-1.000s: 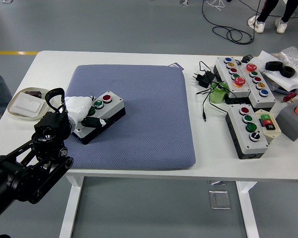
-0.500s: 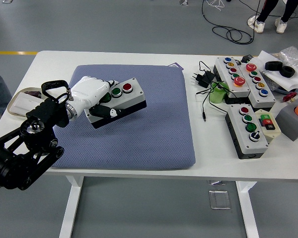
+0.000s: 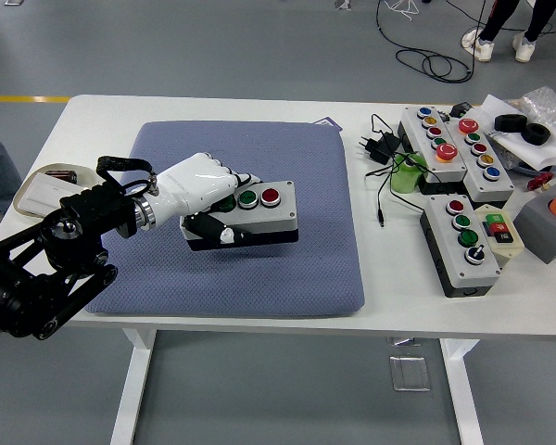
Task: Pick up the button,place it on the desk,press the button,press the button
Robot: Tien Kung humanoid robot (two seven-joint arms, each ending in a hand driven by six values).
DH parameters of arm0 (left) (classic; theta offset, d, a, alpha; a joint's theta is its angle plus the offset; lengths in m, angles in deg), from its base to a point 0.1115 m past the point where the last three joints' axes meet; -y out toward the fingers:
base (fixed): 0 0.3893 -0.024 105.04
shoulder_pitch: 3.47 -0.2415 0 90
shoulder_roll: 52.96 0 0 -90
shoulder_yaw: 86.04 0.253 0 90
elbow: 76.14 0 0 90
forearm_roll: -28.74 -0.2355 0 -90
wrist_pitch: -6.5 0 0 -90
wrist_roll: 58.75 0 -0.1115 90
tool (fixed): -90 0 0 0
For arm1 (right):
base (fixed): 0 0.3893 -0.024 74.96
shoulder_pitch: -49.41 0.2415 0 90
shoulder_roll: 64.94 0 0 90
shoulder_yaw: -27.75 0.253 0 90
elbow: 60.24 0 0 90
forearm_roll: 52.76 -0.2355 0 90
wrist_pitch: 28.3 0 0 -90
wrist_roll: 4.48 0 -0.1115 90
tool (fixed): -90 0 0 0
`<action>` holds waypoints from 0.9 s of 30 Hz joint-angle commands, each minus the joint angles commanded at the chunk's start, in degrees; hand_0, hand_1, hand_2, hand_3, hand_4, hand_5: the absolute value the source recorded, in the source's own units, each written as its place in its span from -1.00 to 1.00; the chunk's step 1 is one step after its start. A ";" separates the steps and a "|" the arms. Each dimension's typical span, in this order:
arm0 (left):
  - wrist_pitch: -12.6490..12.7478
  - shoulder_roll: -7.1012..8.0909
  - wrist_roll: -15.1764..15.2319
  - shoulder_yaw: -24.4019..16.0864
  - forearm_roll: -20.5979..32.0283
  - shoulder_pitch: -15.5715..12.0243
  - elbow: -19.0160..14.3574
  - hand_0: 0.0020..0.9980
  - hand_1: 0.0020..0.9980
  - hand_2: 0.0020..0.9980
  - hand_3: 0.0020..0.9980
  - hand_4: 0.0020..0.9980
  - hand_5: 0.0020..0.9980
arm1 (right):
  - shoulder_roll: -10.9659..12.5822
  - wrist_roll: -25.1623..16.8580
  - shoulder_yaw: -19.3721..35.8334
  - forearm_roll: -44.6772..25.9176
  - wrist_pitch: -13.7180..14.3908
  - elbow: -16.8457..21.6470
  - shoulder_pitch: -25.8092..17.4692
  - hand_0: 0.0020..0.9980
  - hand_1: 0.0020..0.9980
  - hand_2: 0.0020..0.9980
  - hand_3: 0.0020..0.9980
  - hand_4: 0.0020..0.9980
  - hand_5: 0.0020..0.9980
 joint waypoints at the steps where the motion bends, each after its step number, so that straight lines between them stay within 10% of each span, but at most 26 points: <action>1: -1.01 -0.26 -0.34 0.06 0.00 0.06 0.19 -0.52 -0.76 -0.75 -0.55 -0.47 -1.00 | -0.02 0.01 0.05 0.11 0.00 0.00 0.02 0.46 0.43 0.58 0.26 -0.13 -0.48; 10: -2.13 -1.16 -0.52 1.16 0.00 0.42 0.99 -0.53 -0.77 -0.73 -0.53 -0.49 -1.00 | -0.12 0.00 -0.14 0.31 0.08 0.00 0.17 0.45 0.43 0.58 0.26 -0.13 -0.48; 21: 7.54 -1.32 1.18 4.02 0.00 1.40 2.92 -0.52 -0.77 -0.73 -0.52 -0.45 -1.00 | -0.14 0.04 -0.06 0.74 -0.02 0.00 0.19 0.44 0.42 0.57 0.26 -0.14 -0.48; 27: 7.97 -1.94 1.17 4.83 0.00 1.58 4.89 -0.52 -0.76 -0.73 -0.52 -0.45 -1.00 | -0.17 0.05 -0.03 0.94 -0.06 0.00 0.23 0.44 0.42 0.57 0.26 -0.14 -0.48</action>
